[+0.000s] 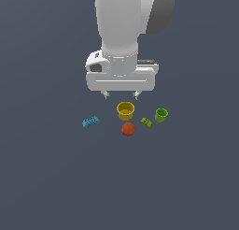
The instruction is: Pick up a designated object from a clutter of objects.
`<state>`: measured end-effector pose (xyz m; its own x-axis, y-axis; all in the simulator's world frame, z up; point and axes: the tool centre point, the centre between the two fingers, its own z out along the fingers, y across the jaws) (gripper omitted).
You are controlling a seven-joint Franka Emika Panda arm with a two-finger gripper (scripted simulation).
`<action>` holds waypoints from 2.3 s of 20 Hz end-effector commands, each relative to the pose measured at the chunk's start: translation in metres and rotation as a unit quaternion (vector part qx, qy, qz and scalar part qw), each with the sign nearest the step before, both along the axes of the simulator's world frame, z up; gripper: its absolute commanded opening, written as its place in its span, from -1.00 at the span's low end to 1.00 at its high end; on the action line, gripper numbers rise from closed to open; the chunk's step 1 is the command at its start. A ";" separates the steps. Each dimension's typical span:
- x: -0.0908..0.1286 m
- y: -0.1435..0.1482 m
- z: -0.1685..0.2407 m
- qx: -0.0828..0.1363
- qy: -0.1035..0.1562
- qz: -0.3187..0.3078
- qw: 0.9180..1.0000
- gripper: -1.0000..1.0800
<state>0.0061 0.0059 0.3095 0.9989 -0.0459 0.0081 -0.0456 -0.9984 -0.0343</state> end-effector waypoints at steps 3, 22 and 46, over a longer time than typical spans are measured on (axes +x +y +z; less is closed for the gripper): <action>0.000 0.001 -0.001 0.000 0.001 0.001 1.000 0.92; -0.008 0.036 -0.030 -0.003 0.013 0.033 0.999 0.92; -0.094 0.212 -0.197 -0.023 0.001 0.259 0.966 0.92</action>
<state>-0.0812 0.2098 0.1195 0.8989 0.4381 -0.0063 0.4381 -0.8988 0.0114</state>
